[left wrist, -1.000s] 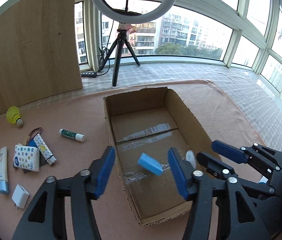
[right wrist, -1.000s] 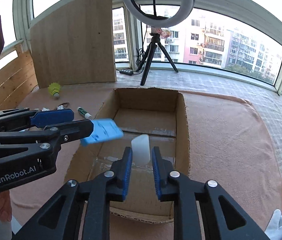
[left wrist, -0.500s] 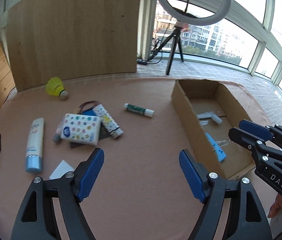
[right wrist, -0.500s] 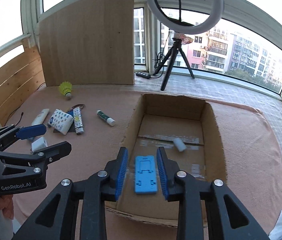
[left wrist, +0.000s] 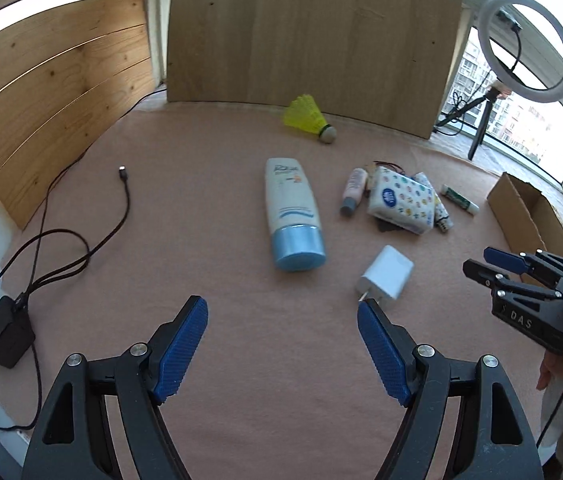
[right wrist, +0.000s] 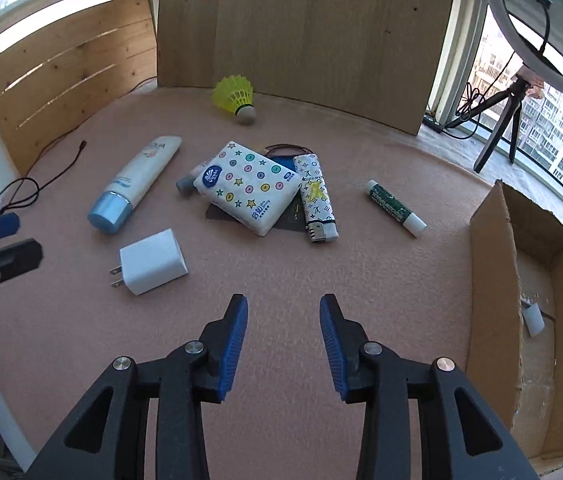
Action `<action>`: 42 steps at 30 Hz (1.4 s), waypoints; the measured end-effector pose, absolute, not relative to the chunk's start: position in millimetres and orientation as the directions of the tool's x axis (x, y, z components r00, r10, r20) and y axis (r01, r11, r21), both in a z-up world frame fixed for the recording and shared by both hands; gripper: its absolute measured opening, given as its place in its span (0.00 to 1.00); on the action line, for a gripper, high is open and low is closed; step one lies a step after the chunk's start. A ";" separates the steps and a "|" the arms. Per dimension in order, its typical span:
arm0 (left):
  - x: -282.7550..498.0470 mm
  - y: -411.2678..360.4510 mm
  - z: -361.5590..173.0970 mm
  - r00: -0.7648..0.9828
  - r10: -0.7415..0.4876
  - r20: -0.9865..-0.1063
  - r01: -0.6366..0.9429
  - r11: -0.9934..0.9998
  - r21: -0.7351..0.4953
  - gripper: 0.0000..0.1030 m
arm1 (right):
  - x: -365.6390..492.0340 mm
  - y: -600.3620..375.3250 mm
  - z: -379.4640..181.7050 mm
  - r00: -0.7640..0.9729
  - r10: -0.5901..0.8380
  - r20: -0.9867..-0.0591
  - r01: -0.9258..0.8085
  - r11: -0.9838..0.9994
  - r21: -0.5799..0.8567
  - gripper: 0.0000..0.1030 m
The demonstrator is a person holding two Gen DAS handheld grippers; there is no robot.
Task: Organize objects
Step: 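Grasp the patterned white lighter with the right tool, then carry the lighter over the box and open the right tool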
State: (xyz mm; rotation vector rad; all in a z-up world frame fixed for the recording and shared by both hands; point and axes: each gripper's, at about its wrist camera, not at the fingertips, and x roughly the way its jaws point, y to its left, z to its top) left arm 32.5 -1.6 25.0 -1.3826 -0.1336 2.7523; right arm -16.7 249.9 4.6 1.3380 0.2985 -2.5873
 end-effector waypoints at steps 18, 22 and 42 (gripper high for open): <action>56.1 -28.4 16.5 -0.596 0.117 -0.794 0.019 -0.987 -0.159 0.78 | -90.3 251.1 -16.2 -0.503 -0.110 -0.857 0.321 -0.945 -0.068 0.21; 51.2 -17.0 16.7 -0.611 0.201 -0.766 -0.080 -0.978 -0.193 0.78 | -56.6 255.6 -13.5 -0.458 -0.152 -0.876 0.360 -0.932 -0.026 0.21; 100.5 119.1 -36.2 -0.172 0.561 -0.810 -0.914 -0.397 -0.081 0.43 | 109.2 235.1 -25.0 -0.067 -0.381 -0.922 0.973 -0.230 0.025 0.22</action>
